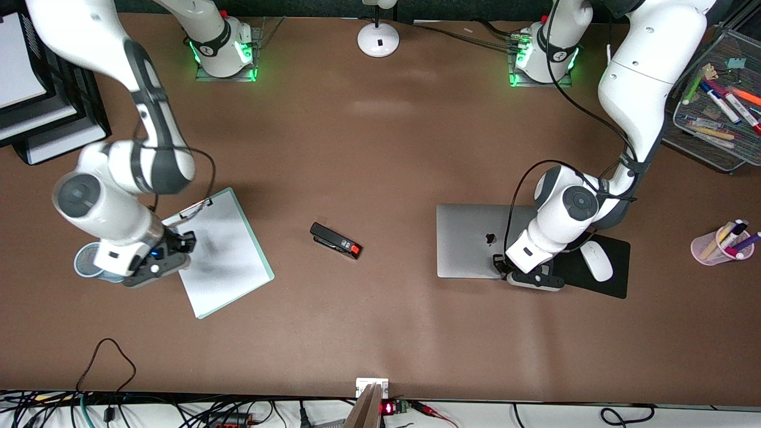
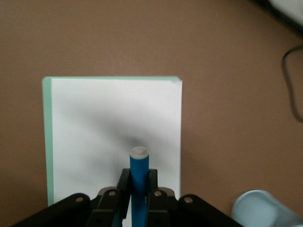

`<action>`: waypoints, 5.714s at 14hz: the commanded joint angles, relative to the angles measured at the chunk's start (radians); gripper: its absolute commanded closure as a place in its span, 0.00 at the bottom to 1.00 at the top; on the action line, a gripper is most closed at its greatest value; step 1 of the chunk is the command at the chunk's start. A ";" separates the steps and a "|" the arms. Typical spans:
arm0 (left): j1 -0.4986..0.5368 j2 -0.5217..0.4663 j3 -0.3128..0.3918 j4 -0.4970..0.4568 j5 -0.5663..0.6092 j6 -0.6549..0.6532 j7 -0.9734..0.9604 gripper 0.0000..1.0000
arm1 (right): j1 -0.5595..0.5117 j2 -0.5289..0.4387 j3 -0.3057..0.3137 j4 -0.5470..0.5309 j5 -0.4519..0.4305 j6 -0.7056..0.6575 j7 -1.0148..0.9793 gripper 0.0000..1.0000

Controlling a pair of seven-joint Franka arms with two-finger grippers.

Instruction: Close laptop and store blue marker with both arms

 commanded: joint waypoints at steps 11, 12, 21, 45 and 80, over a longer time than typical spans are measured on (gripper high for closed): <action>0.006 0.021 0.000 0.025 0.032 -0.004 0.006 1.00 | -0.266 -0.042 0.007 0.065 0.609 -0.097 -1.265 0.93; 0.009 0.016 0.002 0.025 0.032 -0.012 0.006 1.00 | -0.295 -0.021 0.007 0.088 0.658 -0.151 -1.330 0.93; 0.012 -0.148 -0.013 0.123 0.027 -0.442 0.011 1.00 | -0.503 0.163 0.007 0.285 0.785 -0.510 -1.667 0.93; -0.031 -0.661 0.232 0.185 -0.247 -1.158 0.359 0.00 | -0.623 0.396 0.008 0.375 0.987 -0.516 -1.786 0.92; -0.014 -0.745 0.249 0.059 -0.228 -1.023 0.322 0.00 | -0.161 0.128 0.005 0.670 0.242 -0.794 -0.245 0.00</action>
